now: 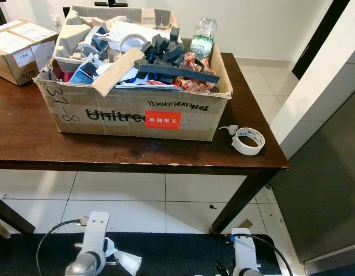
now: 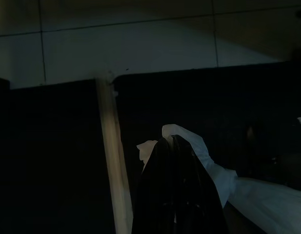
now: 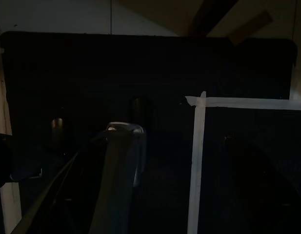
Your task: Picking trash to rubbish bin
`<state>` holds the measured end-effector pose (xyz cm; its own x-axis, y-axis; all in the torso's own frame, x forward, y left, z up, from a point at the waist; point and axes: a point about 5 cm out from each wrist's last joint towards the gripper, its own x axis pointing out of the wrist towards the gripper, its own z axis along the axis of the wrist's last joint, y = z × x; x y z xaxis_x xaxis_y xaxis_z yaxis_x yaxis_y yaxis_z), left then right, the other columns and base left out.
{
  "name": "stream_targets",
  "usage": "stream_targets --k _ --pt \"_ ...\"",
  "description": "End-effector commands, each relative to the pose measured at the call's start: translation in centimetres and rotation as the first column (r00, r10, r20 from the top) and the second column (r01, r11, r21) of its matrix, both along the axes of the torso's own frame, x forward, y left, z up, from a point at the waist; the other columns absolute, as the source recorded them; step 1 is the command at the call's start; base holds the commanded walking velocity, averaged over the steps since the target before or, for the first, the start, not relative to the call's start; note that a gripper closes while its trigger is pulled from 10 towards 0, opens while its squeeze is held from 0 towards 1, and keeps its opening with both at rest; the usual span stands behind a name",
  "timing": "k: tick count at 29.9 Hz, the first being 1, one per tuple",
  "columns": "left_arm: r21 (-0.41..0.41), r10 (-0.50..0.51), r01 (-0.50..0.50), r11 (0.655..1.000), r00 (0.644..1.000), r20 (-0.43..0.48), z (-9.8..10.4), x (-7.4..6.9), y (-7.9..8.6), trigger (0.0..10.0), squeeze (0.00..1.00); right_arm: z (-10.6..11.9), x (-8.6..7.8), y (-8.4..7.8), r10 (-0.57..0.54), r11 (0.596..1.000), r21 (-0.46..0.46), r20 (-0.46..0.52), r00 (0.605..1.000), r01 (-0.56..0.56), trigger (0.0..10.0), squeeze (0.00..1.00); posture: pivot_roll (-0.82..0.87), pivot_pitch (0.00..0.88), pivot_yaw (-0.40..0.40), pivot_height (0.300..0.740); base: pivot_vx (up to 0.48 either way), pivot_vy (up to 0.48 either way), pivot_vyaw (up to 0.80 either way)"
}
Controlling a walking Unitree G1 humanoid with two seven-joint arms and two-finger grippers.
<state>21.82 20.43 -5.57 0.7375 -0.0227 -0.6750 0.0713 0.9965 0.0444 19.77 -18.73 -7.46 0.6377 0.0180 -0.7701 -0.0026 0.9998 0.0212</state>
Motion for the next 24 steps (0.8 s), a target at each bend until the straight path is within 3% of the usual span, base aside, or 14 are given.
stream_targets --k 1,24 --pt "-0.005 0.018 -0.018 1.000 0.999 -0.034 -0.49 -0.93 0.53 10.0 0.00 -0.49 -0.78 0.15 -0.002 1.000 0.005 -0.038 0.999 0.002 10.0 0.00 0.13 0.119 -0.041 0.740 0.000 0.000 0.00" --pt "-0.020 0.018 -0.018 1.000 1.000 -0.022 -0.12 -0.39 0.65 10.0 0.00 -0.68 -1.02 0.64 -0.017 1.000 0.017 -0.045 0.999 0.018 10.0 0.00 0.13 0.120 -0.027 0.740 0.271 0.000 0.00"
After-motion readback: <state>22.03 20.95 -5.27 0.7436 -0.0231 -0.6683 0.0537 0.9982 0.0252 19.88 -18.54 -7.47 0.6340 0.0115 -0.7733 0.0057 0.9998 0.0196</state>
